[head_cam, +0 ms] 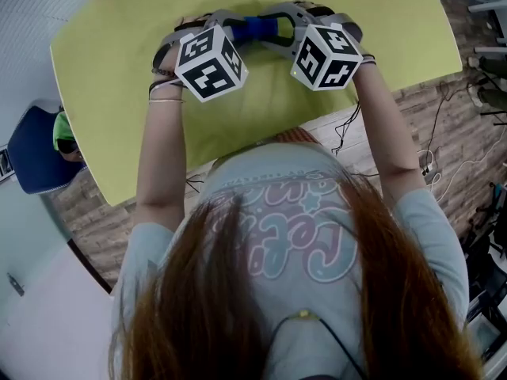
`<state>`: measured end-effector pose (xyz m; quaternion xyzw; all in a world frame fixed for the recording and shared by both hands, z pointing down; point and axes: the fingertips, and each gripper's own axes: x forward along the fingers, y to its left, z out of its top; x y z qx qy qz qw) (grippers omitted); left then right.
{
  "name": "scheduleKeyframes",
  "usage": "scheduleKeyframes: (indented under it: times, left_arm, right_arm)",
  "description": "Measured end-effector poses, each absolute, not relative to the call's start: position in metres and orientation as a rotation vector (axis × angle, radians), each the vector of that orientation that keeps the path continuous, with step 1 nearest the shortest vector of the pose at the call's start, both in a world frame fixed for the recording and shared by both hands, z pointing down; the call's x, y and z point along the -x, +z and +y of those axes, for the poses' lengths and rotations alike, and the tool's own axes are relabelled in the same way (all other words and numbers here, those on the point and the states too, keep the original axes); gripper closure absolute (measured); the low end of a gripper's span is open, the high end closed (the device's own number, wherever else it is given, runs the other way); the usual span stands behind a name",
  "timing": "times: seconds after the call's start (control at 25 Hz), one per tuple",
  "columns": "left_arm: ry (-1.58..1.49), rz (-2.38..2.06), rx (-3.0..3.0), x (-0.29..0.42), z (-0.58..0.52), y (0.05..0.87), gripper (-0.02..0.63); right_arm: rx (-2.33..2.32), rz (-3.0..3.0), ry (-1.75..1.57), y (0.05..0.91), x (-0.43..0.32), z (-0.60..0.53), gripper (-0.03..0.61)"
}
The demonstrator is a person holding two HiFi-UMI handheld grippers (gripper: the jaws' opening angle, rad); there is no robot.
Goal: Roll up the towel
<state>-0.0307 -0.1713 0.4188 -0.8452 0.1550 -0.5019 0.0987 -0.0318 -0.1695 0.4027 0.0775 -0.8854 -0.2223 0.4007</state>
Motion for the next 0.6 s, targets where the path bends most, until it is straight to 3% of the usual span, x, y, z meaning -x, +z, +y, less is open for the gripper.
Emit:
scheduleKeyframes:
  times: [0.24,0.6]
  left_arm:
    - [-1.509,0.421,2.531,0.031,-0.178,0.419,0.485]
    - [-1.509,0.395,2.572,0.031,-0.183,0.418,0.483]
  right_arm:
    - [-0.331,-2.205,-0.799,0.394,0.03,-0.166,0.38]
    - [-0.345,-2.093,-0.829,0.421,0.033,-0.171,0.394]
